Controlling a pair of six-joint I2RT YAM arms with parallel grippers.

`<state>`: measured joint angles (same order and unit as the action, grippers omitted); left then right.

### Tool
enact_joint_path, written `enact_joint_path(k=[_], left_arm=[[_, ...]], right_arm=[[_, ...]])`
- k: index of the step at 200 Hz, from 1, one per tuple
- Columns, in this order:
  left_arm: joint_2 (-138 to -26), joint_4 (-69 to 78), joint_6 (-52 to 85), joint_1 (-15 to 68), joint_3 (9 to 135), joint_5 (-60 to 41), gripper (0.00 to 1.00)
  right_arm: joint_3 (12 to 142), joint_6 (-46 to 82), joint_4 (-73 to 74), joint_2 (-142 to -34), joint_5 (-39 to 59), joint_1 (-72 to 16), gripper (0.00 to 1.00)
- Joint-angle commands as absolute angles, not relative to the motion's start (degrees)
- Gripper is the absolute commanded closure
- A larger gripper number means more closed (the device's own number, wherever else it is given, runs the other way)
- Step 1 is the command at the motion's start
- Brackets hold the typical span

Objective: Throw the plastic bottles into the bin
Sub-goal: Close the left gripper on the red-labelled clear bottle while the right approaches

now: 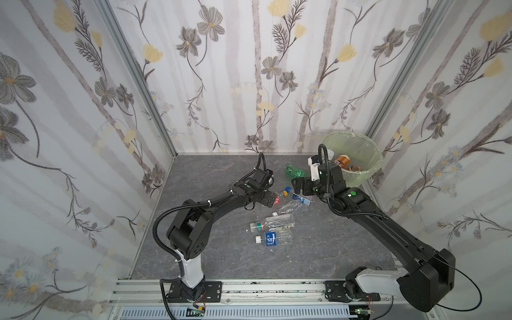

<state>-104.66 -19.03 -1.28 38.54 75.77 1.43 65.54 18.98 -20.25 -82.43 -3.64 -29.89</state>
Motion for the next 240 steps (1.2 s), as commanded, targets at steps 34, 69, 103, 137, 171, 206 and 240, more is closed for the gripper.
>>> enact_joint_path(k=[34, 69, 103, 137, 171, 206, 240], left_arm=[[-106.9, -18.4, -14.1, 38.7, 76.7, -4.1, 0.0], [-108.1, -18.4, -17.2, 38.7, 77.2, -5.8, 0.0], [-110.7, -18.4, -19.1, 38.6, 78.9, -5.5, 0.01], [-113.0, -18.4, -19.5, 38.3, 79.2, -5.7, 0.03], [-114.4, -18.5, -19.3, 38.4, 79.0, -4.1, 0.07], [-113.9, -18.5, -18.7, 38.1, 77.4, -3.2, 0.1], [-113.9, -18.5, -18.2, 37.9, 76.5, -1.3, 0.14]], right_arm=[[63.4, 19.1, -17.9, -79.8, -3.9, -29.1, 0.0], [62.2, 19.1, -19.2, -78.5, 0.4, -28.1, 0.0], [59.9, 19.4, -19.4, -77.4, 2.9, -27.9, 0.0], [58.1, 19.6, -19.3, -76.3, 4.4, -26.7, 0.0], [57.7, 19.6, -19.1, -76.5, 6.6, -25.9, 0.0], [57.9, 19.4, -19.1, -78.5, 9.4, -25.9, 0.0], [57.4, 19.8, -18.1, -80.0, 10.6, -26.0, 0.0]])
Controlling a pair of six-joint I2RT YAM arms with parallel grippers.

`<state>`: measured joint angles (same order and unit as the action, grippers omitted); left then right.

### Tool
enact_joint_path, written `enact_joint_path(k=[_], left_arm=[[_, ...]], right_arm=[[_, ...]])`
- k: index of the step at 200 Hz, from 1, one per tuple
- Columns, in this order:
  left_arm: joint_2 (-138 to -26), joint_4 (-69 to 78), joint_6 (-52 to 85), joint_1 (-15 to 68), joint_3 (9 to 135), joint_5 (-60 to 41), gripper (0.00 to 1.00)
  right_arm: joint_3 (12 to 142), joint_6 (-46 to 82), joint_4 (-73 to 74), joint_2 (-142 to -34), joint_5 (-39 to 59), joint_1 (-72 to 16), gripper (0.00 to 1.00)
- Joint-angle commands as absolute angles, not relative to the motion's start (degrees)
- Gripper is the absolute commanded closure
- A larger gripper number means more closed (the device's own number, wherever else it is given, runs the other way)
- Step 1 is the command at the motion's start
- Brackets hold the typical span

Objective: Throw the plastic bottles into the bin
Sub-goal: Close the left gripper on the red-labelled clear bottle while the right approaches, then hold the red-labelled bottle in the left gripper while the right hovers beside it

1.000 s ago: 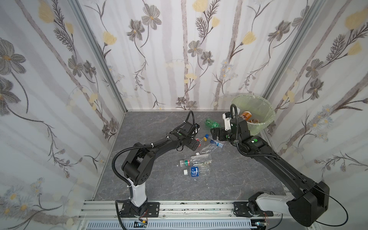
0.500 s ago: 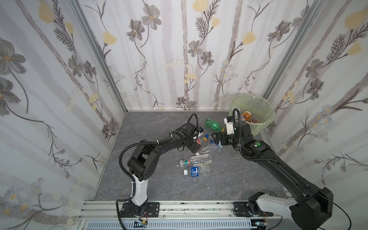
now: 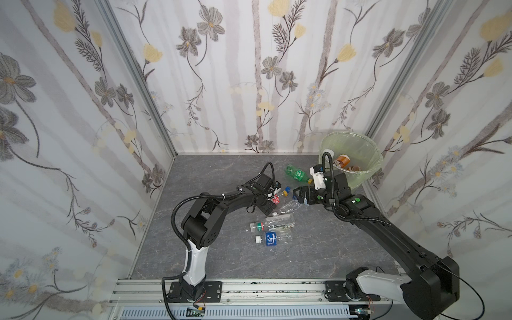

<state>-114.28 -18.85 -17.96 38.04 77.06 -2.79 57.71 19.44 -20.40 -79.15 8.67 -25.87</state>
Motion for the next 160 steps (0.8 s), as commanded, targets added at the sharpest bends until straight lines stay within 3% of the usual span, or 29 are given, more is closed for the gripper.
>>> enact_joint_path(k=[1, 75, 160], left_arm=[[-113.9, -18.5, -18.1, 37.9, 76.5, -1.3, 0.14], [-113.0, -18.5, -17.8, 37.9, 75.8, -1.9, 0.24], [-114.5, -18.5, -18.2, 37.9, 77.5, -5.4, 0.29]], right_arm=[[57.4, 19.8, -18.1, -80.0, 10.7, -26.0, 0.0], [57.2, 20.1, -17.2, -81.3, 10.8, -26.1, 0.0], [57.0, 20.3, -16.5, -81.1, 9.9, -26.1, 0.0]])
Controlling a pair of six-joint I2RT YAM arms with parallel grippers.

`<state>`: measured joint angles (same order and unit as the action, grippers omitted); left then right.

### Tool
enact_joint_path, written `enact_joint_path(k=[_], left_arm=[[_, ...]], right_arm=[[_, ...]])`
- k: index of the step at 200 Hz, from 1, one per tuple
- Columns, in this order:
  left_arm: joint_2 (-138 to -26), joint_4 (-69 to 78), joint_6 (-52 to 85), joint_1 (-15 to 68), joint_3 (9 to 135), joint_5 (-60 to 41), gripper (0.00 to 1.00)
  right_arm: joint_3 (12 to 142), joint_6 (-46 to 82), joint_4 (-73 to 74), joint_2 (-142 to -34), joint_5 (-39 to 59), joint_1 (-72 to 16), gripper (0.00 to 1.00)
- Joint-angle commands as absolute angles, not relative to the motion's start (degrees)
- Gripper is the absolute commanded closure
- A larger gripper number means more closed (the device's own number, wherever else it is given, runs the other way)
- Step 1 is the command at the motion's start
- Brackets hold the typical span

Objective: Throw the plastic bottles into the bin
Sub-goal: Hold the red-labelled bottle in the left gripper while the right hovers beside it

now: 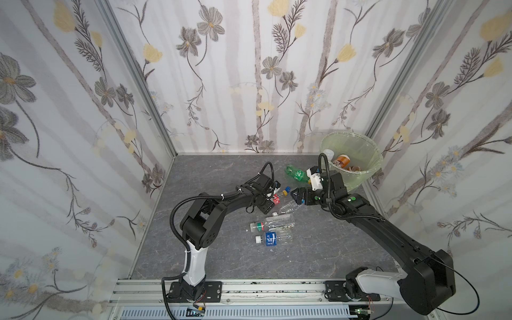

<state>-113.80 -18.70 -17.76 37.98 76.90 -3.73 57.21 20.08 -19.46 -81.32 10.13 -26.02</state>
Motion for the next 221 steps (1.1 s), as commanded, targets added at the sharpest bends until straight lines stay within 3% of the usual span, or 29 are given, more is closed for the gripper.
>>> enact_joint_path(k=[1, 44, 92, 191, 221], left_arm=[[-114.5, -18.5, -18.2, 37.9, 77.5, -5.4, 0.29], [-115.5, -18.5, -17.7, 37.9, 77.2, -6.2, 0.35], [-115.0, -18.5, -16.9, 37.8, 76.7, -6.8, 0.51], [-110.7, -18.8, -14.4, 36.4, 74.5, -6.9, 0.55], [-110.1, -18.8, -8.6, 32.2, 76.4, -14.6, 0.55]], right_arm=[[57.0, 20.3, -16.5, -81.1, 9.9, -26.1, 0.0], [56.9, 20.3, -16.3, -81.2, 9.6, -25.9, 0.0], [57.0, 20.4, -15.9, -81.4, 9.5, -25.7, 0.0], [57.0, 21.7, -14.6, -81.8, 10.5, -25.7, 0.0], [56.4, 23.6, -12.8, -81.4, 11.2, -25.7, 0.0]])
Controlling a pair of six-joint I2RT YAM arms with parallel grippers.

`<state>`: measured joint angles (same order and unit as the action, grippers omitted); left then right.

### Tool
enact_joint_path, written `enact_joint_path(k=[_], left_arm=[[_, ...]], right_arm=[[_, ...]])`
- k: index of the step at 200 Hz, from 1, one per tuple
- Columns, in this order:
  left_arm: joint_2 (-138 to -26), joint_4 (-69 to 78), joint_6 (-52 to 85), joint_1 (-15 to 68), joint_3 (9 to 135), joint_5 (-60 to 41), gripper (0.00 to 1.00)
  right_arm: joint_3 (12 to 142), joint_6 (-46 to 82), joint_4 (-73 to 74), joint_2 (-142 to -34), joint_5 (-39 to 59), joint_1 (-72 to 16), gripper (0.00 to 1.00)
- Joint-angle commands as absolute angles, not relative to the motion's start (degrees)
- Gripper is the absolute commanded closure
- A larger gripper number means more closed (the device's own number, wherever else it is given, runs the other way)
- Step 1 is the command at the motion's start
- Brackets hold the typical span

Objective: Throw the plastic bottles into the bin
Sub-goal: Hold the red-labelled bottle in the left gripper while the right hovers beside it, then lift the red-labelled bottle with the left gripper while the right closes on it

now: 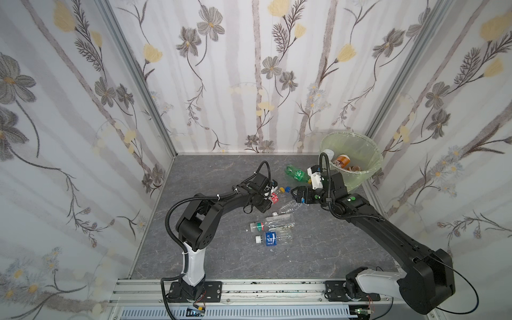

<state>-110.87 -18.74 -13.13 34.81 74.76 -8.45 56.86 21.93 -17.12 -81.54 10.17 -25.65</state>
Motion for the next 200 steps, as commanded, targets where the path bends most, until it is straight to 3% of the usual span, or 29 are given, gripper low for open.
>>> enact_joint_path(k=[1, 76, 109, 162, 200], left_arm=[[-110.1, -18.8, -8.4, 32.2, 76.5, -14.9, 0.55], [-106.2, -14.8, 3.8, 25.4, 80.3, -33.6, 0.56], [-100.8, 1.4, 16.4, 21.4, 71.3, -43.1, 0.57], [-94.3, 27.7, 35.2, 20.6, 57.9, -46.2, 0.57], [-92.1, 33.4, 39.2, 20.7, 54.7, -47.4, 0.57]], right_arm=[[56.4, 23.7, -12.7, -81.4, 11.2, -25.7, 0.0], [57.8, 32.7, -3.6, -82.7, 16.4, -25.6, 0.0], [60.5, 36.9, 0.9, -85.8, 18.3, -25.7, 0.0], [66.7, 42.1, 5.7, -93.9, 19.5, -28.5, 0.0], [70.2, 44.0, 7.3, -99.2, 20.3, -30.2, 0.0]])
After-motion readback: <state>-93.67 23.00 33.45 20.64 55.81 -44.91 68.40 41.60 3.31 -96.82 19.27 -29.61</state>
